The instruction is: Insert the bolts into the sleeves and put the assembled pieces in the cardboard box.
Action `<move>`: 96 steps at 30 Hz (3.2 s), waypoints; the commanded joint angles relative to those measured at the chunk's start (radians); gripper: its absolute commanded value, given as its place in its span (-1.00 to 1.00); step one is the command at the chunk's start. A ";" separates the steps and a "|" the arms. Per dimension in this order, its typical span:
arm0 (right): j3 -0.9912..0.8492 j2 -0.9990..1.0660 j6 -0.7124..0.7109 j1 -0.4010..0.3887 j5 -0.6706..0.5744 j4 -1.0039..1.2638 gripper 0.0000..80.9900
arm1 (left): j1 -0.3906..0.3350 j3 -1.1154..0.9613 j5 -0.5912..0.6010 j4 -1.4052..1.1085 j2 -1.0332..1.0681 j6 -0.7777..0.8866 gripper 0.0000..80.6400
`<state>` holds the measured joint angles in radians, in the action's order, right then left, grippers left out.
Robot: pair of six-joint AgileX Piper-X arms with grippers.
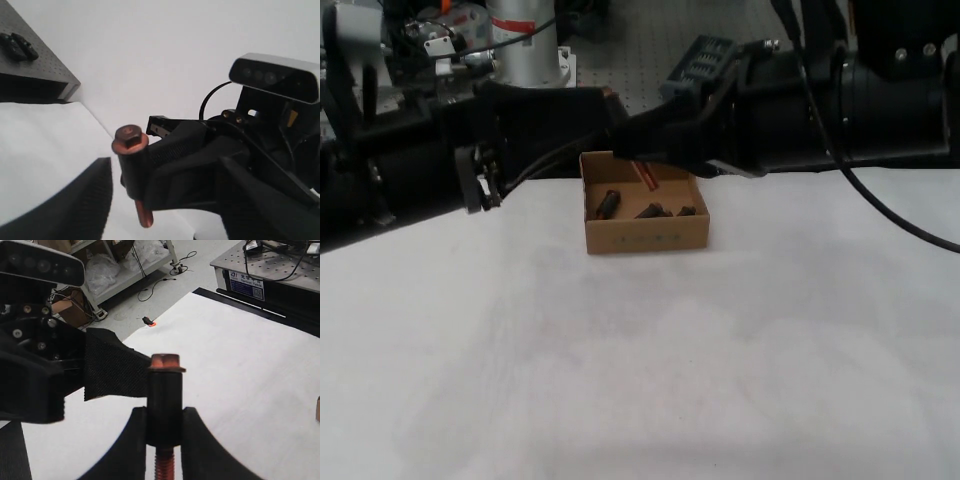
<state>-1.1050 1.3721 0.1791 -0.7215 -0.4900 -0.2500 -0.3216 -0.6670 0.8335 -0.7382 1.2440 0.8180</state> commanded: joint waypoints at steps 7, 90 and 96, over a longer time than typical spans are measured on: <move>-0.015 -0.019 -0.030 0.004 -0.010 0.003 -0.94 | 0.022 -0.002 -0.042 -0.132 -0.021 -0.017 0.08; -1.042 0.719 -0.322 0.206 0.373 -1.039 -0.12 | 0.188 -0.002 -0.266 1.190 -0.537 -0.669 -0.30; -1.042 0.545 -0.330 0.203 0.400 -1.135 -0.12 | 0.188 -0.002 -0.269 1.313 -0.537 -0.669 -0.30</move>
<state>-2.1340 1.9931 -0.1377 -0.5183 -0.0966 -1.3486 -0.1361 -0.6645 0.5578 0.4902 0.7147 0.1594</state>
